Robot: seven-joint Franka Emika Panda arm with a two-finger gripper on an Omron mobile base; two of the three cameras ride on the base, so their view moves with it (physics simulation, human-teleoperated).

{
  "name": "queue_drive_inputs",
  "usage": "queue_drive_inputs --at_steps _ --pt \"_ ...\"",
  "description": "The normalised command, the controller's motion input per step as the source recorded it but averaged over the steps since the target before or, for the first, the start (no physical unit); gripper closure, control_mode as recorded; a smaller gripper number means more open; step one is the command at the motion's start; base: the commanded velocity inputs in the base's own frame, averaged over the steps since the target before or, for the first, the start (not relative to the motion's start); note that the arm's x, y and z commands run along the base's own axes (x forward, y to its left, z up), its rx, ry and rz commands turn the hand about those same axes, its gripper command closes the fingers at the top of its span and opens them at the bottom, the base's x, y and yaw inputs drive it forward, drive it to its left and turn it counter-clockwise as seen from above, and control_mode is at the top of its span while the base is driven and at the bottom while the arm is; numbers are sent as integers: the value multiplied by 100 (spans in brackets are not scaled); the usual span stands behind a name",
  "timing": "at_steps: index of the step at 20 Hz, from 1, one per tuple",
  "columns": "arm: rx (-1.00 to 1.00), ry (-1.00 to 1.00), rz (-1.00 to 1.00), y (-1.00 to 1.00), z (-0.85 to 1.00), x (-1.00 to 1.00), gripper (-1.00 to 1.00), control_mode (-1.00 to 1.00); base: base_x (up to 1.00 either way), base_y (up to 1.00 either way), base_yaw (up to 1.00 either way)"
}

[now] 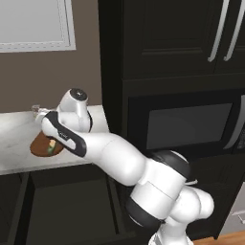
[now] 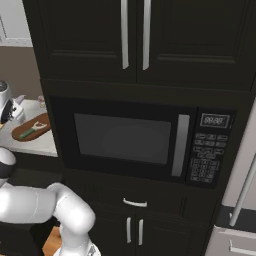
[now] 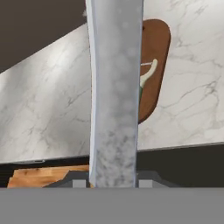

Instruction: Open the drawer on the left and place the cutting tools on the cutting board.

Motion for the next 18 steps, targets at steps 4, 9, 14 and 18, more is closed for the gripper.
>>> queue_drive_inputs --at_steps 4,9,14,18 --pt "0 0 0 0 0 10 100 -100 0 0 0" --pt "0 0 -1 0 0 22 100 -100 0 0 0" --pt "0 2 -3 5 0 32 100 -100 0 0 0" --pt "-1 2 -4 15 0 31 100 -100 0 0 0"
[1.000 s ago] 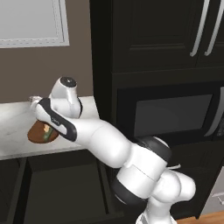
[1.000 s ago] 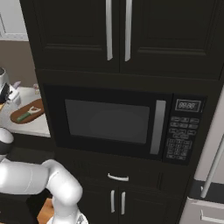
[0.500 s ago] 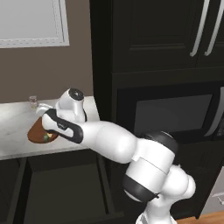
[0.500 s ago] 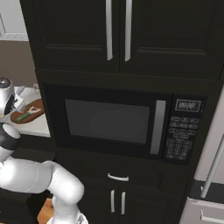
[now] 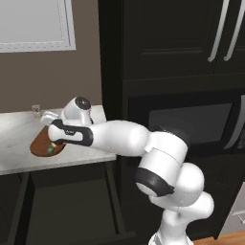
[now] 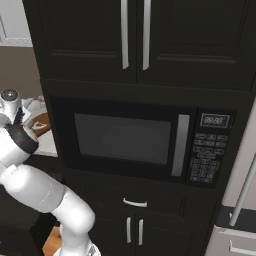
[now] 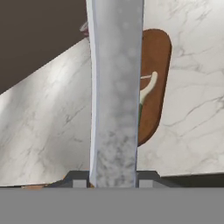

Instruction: Open the drawer on the left and place the cutting tools on the cutting board.

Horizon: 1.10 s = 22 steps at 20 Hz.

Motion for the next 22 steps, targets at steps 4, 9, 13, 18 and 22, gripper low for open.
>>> queue_drive_inputs --at_steps 4,9,13,18,22 --pt "-6 2 -6 29 0 39 100 -100 0 0 0" --pt "-7 2 -8 42 -8 36 100 -100 0 0 0" --pt "-1 0 -7 42 0 43 100 -100 0 0 0" --pt "0 0 -3 6 0 38 -100 -100 0 0 0" --pt "0 0 0 0 0 0 -100 -100 0 0 0"
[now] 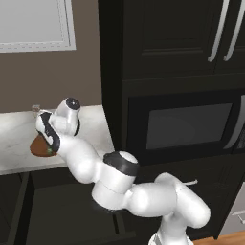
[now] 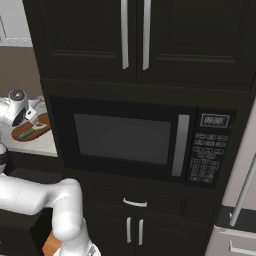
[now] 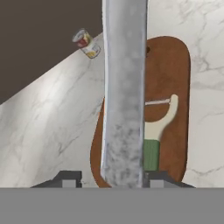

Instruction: Open the drawer on the left and place the cutting tools on the cutting board.

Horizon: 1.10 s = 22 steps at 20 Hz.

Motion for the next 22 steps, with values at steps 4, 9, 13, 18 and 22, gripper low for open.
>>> queue_drive_inputs --at_steps 4,9,13,18,22 --pt "0 0 0 0 1 0 -100 -100 0 0 0" --pt "0 -2 -2 -7 5 -35 -100 -100 0 0 0" --pt "0 -3 -17 -46 19 -100 -100 -100 0 0 0" --pt "-5 0 -32 -80 12 -100 -100 -100 0 0 0" --pt "-7 0 -24 -99 1 -100 -100 -100 0 0 0"
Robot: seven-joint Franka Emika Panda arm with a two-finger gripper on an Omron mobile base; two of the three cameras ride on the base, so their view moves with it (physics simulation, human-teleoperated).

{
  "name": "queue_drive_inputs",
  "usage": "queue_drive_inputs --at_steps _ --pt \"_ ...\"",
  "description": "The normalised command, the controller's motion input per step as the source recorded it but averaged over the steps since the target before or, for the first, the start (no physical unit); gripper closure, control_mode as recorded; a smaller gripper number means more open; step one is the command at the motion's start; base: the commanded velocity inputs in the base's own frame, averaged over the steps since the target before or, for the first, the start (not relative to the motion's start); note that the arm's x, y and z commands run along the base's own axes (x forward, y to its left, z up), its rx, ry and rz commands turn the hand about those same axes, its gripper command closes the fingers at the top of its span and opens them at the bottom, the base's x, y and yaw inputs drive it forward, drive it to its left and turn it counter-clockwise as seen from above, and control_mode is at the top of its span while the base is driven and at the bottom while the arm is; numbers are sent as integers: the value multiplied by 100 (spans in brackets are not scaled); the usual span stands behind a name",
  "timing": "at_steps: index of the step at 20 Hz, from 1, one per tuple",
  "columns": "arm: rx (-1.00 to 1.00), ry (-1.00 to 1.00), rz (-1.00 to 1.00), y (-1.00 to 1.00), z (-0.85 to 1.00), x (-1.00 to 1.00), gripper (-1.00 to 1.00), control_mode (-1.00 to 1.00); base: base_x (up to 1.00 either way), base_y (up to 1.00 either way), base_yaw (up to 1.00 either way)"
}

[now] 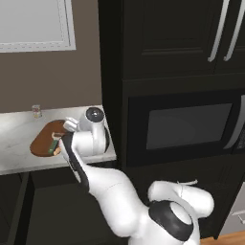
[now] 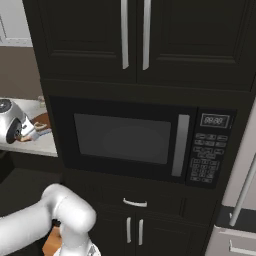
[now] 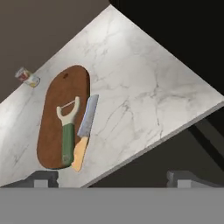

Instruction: Open the drawer on the left and place the cutting tools on the cutting board.

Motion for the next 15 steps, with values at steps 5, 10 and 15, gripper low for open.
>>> queue_drive_inputs --at_steps 5,10,15 --pt "2 0 -19 -90 59 -100 -100 -100 0 0 0" --pt "21 2 -14 -57 100 -100 -100 -100 0 0 0" --pt "4 9 -4 6 33 -100 -100 -100 0 0 0"
